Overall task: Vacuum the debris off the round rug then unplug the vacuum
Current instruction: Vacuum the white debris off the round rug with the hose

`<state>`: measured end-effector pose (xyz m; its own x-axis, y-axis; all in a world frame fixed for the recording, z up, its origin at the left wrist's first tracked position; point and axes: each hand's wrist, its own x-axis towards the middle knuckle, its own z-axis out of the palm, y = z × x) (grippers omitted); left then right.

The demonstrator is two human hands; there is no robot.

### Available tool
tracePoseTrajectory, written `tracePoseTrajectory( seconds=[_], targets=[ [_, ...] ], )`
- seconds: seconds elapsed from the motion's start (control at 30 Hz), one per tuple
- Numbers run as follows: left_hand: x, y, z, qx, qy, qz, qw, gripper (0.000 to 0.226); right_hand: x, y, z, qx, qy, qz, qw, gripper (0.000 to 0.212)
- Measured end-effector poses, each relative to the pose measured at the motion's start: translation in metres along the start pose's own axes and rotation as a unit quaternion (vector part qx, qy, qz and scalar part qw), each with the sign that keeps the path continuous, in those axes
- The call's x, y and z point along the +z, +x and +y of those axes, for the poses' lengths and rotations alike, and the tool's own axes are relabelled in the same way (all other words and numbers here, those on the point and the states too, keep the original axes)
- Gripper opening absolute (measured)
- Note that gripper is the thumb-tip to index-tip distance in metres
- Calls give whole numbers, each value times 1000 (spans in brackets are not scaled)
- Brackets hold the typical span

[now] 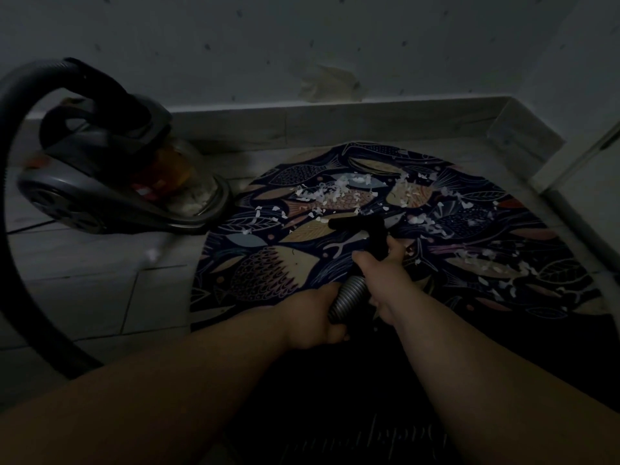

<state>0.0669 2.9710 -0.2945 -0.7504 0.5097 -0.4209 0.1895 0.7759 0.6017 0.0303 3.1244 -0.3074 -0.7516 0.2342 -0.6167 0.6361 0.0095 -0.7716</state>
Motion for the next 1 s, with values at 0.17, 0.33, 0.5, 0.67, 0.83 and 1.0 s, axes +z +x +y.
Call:
tracePoseTrajectory(
  seconds=[0.17,0.33,0.5,0.67,0.83,1.0],
  targets=[
    [-6,-13,-9,-14,-3,14,1000,68,18,-1,-1,-10,0,-17,1000,76],
    [-9,-21,-21,-22,0,27,999,63,35,-2,-4,1,-9,-34,999,77],
    [-13,-28,-27,-28,-4,30,999,64,43,-3,-2,-4,-22,-43,999,77],
    [-13,-35,-32,-37,7,32,999,65,48,-8,0,-17,-29,-51,998,73],
    [-15,-41,-35,-38,22,28,999,65,54,-13,-3,-11,-29,-60,998,72],
    [-15,-49,-39,-35,12,38,999,65,60,-20,-2,-19,-32,-67,997,73]
  ],
)
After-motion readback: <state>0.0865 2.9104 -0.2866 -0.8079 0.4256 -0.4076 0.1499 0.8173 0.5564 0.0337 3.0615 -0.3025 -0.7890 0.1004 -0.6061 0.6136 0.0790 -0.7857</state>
